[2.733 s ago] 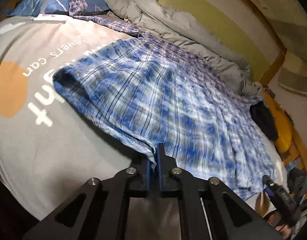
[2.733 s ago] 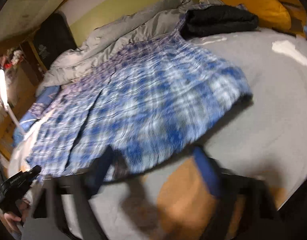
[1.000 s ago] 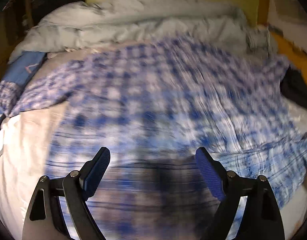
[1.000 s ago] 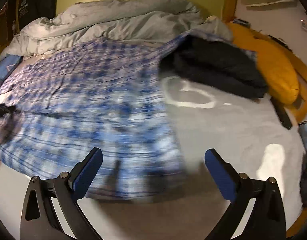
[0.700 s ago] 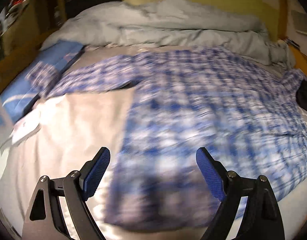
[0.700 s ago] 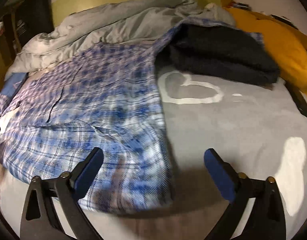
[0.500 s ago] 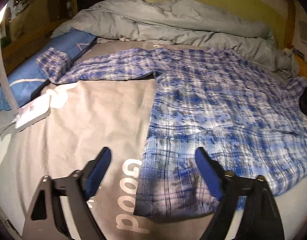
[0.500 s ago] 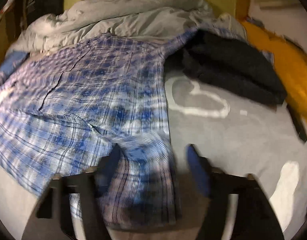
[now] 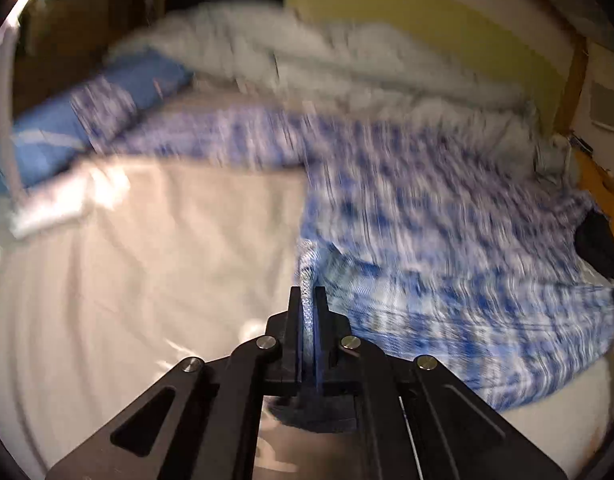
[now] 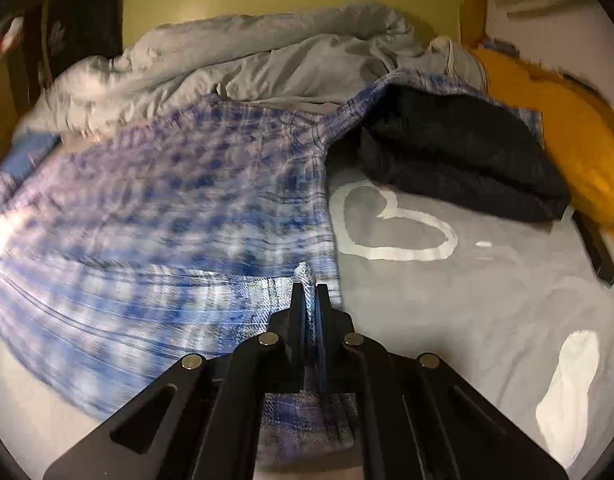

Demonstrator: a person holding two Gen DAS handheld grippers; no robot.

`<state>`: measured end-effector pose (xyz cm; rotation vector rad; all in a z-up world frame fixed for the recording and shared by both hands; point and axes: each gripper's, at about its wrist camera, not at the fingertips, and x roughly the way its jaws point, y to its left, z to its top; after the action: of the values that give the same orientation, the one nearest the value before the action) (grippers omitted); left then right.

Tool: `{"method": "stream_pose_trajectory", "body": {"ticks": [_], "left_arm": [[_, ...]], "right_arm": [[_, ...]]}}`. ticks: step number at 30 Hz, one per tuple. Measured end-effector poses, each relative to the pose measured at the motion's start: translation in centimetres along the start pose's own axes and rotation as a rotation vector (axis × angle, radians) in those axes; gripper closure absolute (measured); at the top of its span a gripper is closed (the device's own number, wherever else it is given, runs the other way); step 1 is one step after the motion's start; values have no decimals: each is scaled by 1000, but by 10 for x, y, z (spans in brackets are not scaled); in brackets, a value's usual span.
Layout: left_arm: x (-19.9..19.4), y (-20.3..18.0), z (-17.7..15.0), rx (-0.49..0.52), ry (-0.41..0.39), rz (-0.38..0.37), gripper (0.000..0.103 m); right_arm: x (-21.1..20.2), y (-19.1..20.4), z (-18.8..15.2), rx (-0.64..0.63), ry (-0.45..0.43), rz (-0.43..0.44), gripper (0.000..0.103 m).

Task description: Fold large clothes

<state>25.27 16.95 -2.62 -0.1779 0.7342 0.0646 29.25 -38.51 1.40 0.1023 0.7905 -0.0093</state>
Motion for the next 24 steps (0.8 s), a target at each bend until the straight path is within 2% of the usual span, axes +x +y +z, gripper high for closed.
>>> {"method": "stream_pose_trajectory", "body": {"ticks": [1,2,4,7,9,10,12,14,18,19,21,23,24], "left_arm": [[-2,-1,3,5,-9,8,99],[1,-2,5,14,-2,17,99],[14,-3,2,19,36,23,99],[27,-6,-10,51,87,84,99],[28,-3,-15,50,102,102,99],[28,-2,-17,43,106,101,98],[24,-1,-18,34,92,116,98],[20,-4,-17,45,65,116,98],[1,-17,-17,90,-9,105,96],[-3,-21,-18,94,-21,102,92],[-16,-29,-22,100,-51,87,77],[-28,-37,-25,110,-89,79,39],[-37,-43,-28,122,-123,88,31]], "right_arm": [[-7,-2,5,26,-29,35,100],[-8,-1,10,11,-53,16,100],[12,4,14,-78,-3,-93,100],[41,0,8,-55,75,-57,99],[45,0,3,-57,70,-38,98],[41,2,1,-70,41,-53,94],[31,5,-4,-103,-17,-103,78],[19,7,-7,-125,-53,-137,55],[-9,8,-11,-119,-100,-134,36],[-16,10,-14,-116,-114,-125,29],[-28,16,-20,-126,-130,-96,24],[-37,27,-28,-152,-134,-62,16],[-39,34,-32,-166,-134,-45,14]]}}
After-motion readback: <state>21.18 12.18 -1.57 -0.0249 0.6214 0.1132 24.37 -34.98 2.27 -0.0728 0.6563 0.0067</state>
